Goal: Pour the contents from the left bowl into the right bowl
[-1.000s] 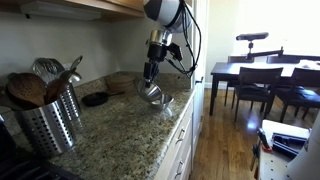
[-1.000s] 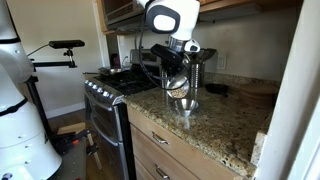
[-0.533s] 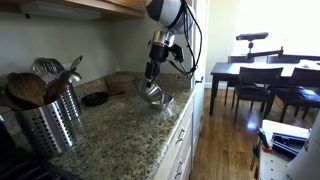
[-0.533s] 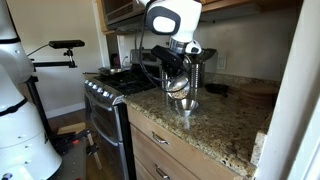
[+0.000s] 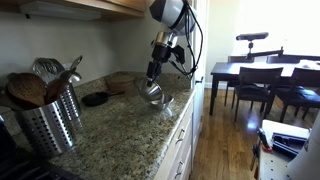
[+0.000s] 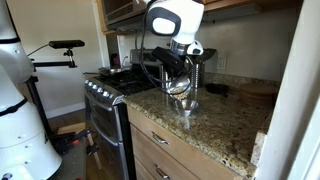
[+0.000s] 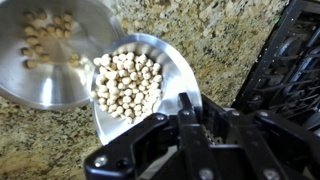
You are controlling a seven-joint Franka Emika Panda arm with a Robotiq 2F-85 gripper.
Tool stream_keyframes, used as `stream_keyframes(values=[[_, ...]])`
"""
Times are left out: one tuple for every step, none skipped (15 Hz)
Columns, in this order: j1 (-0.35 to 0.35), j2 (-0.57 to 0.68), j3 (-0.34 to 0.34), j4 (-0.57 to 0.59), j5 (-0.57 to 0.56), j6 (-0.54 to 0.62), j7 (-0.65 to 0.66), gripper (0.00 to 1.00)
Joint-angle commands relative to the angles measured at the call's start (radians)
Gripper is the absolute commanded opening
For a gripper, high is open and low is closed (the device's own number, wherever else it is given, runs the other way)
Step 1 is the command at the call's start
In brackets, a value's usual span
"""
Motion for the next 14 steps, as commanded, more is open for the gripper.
stream_keyframes(values=[[-0.013, -0.051, -0.004, -0.052, 0.065, 0.020, -0.073, 0.09], [-0.013, -0.052, -0.006, -0.052, 0.070, 0.020, -0.078, 0.09], [-0.013, -0.052, -0.007, -0.053, 0.079, 0.019, -0.093, 0.09], [-0.012, -0.052, -0.009, -0.053, 0.079, 0.020, -0.093, 0.09], [-0.012, -0.053, -0.010, -0.053, 0.085, 0.019, -0.102, 0.09], [-0.013, -0.054, -0.012, -0.055, 0.090, 0.019, -0.110, 0.09], [-0.013, -0.055, -0.013, -0.056, 0.092, 0.020, -0.113, 0.09], [-0.014, -0.055, -0.015, -0.057, 0.096, 0.020, -0.116, 0.09], [-0.015, -0.056, -0.016, -0.059, 0.103, 0.019, -0.129, 0.09], [-0.015, -0.057, -0.018, -0.061, 0.107, 0.020, -0.132, 0.09], [-0.016, -0.058, -0.019, -0.064, 0.114, 0.020, -0.141, 0.09], [-0.018, -0.059, -0.021, -0.067, 0.122, 0.020, -0.150, 0.09], [-0.020, -0.060, -0.022, -0.070, 0.127, 0.020, -0.154, 0.09], [-0.023, -0.063, -0.023, -0.075, 0.137, 0.021, -0.166, 0.09]])
